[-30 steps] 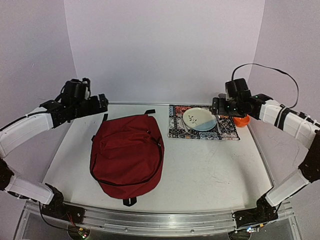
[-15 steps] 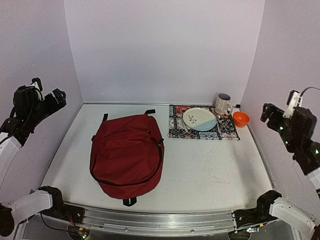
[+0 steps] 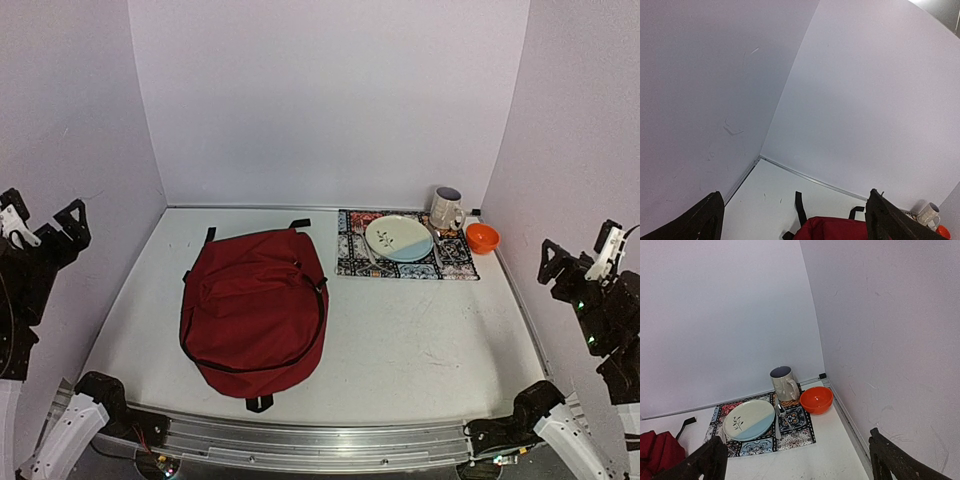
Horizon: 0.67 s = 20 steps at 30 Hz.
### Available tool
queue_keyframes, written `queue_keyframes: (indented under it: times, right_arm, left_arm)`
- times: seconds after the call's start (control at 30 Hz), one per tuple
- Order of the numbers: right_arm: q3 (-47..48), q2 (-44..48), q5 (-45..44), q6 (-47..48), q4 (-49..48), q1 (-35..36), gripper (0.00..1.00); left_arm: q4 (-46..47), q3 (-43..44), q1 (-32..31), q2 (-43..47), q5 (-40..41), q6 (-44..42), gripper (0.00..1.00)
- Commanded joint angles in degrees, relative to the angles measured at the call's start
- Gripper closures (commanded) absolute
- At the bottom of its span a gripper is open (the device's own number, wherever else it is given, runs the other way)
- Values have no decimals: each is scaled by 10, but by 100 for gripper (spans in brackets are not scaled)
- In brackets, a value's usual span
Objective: Pack the student bag
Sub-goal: Reset both arms
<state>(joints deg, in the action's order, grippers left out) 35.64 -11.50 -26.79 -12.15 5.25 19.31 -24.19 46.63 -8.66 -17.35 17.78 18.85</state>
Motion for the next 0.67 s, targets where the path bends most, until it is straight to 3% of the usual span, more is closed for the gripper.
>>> queue_keyframes:
  times: [0.0,0.63]
  right_arm:
    - [-5,10,10,8,-10,1,2]
    - [-9,-14,14,13,-10,2,2]
  left_arm:
    - [-6,-40,-7,21,-2,-11,0]
    - [2,-82,-32,51,3,-12,1]
